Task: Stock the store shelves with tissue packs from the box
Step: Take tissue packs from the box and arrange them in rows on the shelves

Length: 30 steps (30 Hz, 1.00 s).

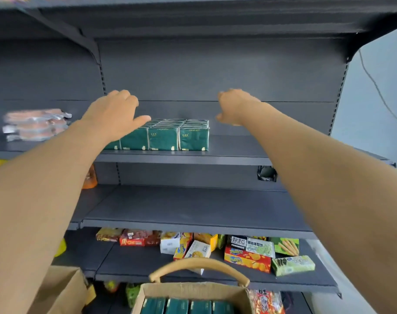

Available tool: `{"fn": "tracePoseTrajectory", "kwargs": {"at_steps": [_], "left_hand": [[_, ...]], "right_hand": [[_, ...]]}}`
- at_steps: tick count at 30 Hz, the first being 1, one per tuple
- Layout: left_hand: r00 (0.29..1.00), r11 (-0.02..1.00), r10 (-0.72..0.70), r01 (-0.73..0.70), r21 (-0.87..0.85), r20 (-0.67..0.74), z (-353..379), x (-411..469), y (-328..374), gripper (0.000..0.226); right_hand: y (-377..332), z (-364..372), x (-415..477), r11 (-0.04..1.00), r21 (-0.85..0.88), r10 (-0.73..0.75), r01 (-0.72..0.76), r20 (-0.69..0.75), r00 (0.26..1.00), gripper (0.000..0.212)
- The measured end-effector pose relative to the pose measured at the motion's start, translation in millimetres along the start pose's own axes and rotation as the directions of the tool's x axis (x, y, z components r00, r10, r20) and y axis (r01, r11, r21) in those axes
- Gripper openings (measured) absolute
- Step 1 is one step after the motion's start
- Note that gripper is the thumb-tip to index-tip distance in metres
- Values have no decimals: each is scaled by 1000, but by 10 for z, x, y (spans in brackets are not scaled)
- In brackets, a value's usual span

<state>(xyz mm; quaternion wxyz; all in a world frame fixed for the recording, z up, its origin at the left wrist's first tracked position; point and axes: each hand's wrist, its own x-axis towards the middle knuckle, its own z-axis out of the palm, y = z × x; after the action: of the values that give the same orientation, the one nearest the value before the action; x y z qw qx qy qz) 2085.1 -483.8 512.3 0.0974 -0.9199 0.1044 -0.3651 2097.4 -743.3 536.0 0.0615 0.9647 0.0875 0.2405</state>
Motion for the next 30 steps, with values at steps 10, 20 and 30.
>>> {"fn": "tracePoseTrajectory", "kwargs": {"at_steps": [10, 20, 30], "left_hand": [[998, 999, -28, 26, 36, 60, -340, -658, 121, 52], [929, 996, 64, -37, -79, 364, 993, -1198, -13, 52], [726, 947, 260, -65, -313, 636, 2777, -1687, -136, 47]], "right_hand": [[-337, 66, -647, 988, 136, -87, 78, 67, 994, 39], [-832, 1351, -673, 981, 188, -112, 46, 354, 929, 53], [-1400, 3072, -681, 979, 133, 25, -157, 681, 732, 50]]}}
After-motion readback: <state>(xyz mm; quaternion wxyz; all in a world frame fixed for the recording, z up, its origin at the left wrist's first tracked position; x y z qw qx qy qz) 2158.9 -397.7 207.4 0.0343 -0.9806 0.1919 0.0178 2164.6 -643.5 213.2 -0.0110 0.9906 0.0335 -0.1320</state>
